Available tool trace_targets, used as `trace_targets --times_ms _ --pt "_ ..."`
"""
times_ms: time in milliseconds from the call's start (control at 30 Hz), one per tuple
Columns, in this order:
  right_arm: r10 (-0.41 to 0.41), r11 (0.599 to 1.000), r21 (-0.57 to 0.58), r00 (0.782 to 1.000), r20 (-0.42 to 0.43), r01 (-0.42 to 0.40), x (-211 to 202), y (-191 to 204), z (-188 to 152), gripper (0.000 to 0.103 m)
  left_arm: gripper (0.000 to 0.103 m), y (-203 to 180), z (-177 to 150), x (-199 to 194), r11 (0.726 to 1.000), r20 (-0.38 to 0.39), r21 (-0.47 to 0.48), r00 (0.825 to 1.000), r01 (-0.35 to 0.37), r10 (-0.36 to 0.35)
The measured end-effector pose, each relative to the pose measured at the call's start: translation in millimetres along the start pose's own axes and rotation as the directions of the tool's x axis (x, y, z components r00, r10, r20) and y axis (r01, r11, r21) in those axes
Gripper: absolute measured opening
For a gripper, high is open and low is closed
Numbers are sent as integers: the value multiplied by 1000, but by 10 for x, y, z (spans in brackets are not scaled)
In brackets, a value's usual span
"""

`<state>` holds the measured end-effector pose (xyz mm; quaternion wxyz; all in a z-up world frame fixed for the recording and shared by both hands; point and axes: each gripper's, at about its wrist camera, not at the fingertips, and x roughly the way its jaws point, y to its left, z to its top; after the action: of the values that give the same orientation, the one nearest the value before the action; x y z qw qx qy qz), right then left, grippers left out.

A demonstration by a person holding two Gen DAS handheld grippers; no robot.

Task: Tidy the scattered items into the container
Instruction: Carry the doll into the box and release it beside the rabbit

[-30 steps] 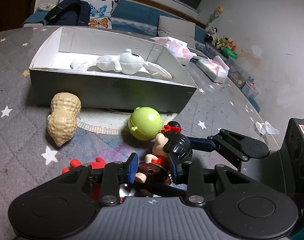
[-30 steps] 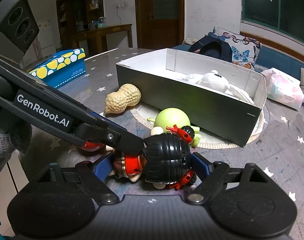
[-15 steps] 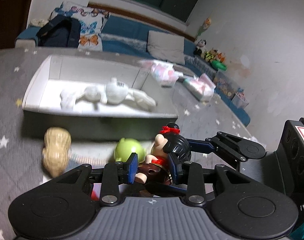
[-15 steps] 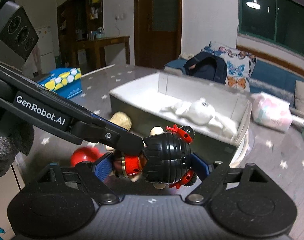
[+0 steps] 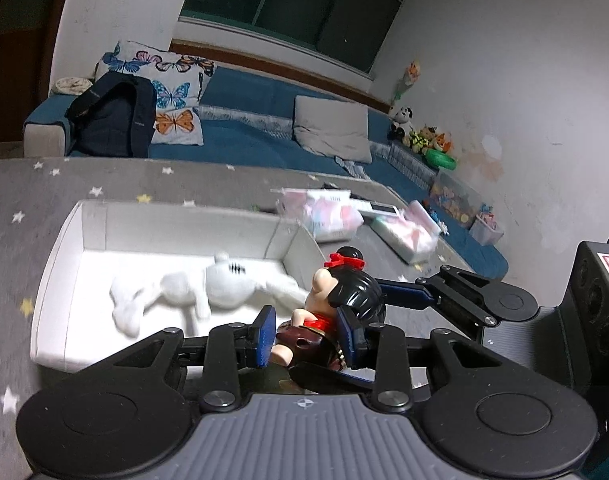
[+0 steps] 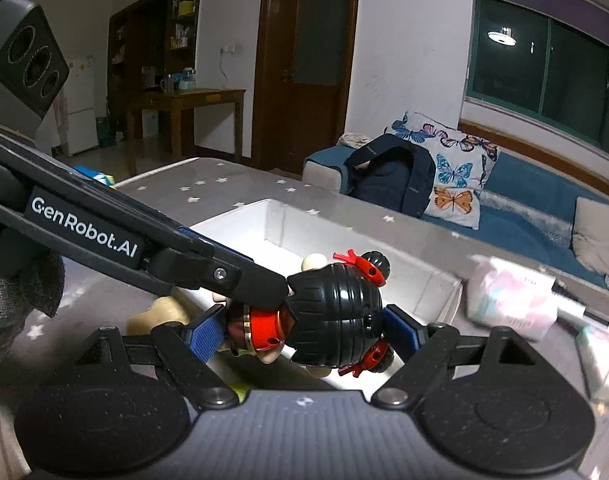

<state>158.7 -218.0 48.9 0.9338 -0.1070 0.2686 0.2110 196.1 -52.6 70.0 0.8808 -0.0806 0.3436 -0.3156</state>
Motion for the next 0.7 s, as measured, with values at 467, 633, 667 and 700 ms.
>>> trace_targets --times_ms 467,633,667,700 --pt "-15 991 -133 985 -172 -9 873 -284 93 85 36 432 142 735 984 -68 -177 997 -34 22" --pt "-19 984 -179 973 -231 -24 1082 -274 43 85 36 494 125 899 980 -104 -189 994 -61 42" --pt "-19 982 -186 971 -240 -27 1110 -276 37 85 36 511 116 925 980 -108 -189 993 -64 44" --pt "-18 982 -188 968 -250 -30 1138 -287 34 85 36 524 111 942 980 -107 -190 993 -64 44"
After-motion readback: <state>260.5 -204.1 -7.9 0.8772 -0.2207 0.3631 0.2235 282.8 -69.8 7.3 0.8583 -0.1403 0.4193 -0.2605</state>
